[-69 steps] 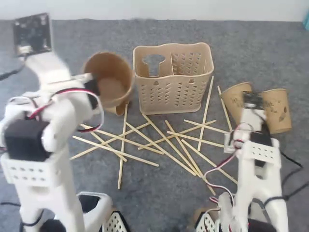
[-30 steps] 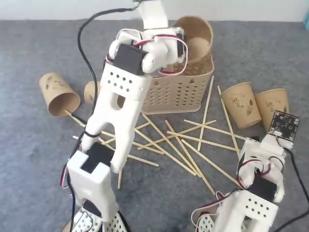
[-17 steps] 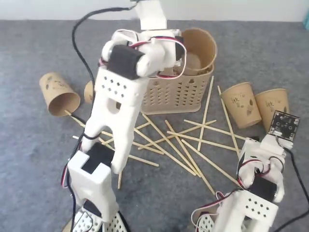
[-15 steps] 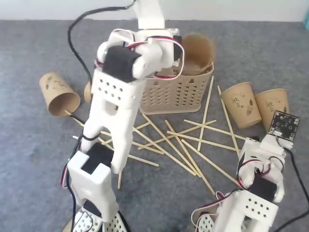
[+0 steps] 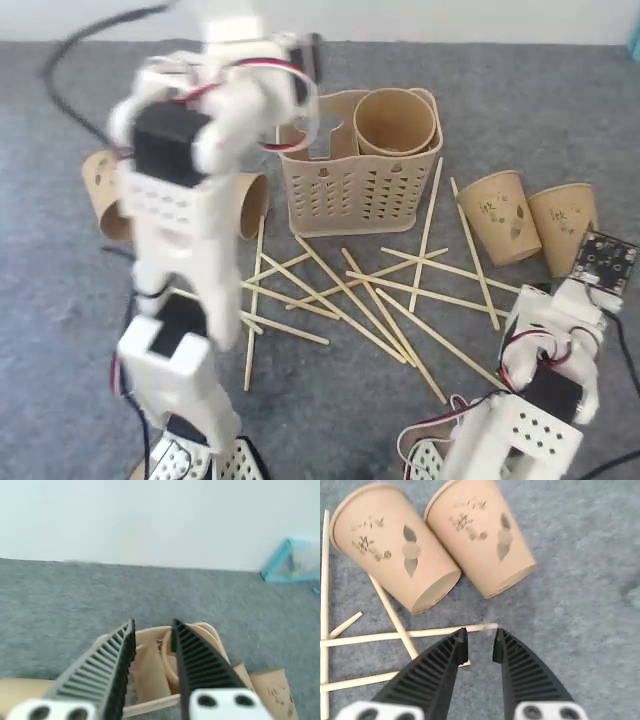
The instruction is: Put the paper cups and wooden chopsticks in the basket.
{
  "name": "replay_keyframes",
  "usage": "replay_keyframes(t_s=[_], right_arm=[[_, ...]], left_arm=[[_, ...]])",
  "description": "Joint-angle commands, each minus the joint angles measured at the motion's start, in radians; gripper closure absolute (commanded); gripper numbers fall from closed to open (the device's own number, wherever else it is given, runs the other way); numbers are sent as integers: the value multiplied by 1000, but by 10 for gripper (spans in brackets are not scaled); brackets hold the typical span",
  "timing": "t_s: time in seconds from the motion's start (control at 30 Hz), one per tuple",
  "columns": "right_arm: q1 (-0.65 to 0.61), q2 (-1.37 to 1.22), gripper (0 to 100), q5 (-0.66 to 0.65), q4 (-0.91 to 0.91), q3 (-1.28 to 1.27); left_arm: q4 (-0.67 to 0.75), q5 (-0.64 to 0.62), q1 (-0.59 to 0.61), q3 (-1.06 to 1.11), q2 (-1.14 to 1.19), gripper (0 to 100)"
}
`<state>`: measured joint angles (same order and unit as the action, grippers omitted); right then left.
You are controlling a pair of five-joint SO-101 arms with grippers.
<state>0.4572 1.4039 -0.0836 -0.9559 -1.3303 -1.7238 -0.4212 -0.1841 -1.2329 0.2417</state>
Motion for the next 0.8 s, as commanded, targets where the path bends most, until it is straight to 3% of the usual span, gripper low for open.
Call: replay_keyframes(t_s=[0.0, 0.33, 0.6, 0.77], right_arm=[[21, -74, 909, -44, -91, 235], [21, -760, 909, -35, -277, 919], [15, -1244, 909, 28, -493, 1527], [2, -1500, 909, 87, -584, 1841]], left_arm=[[-35, 25, 75, 156, -227, 855], [21, 91, 213, 964, -775, 854], [334, 183, 265, 1661, -1066, 855], [486, 181, 265, 1939, -1178, 855]])
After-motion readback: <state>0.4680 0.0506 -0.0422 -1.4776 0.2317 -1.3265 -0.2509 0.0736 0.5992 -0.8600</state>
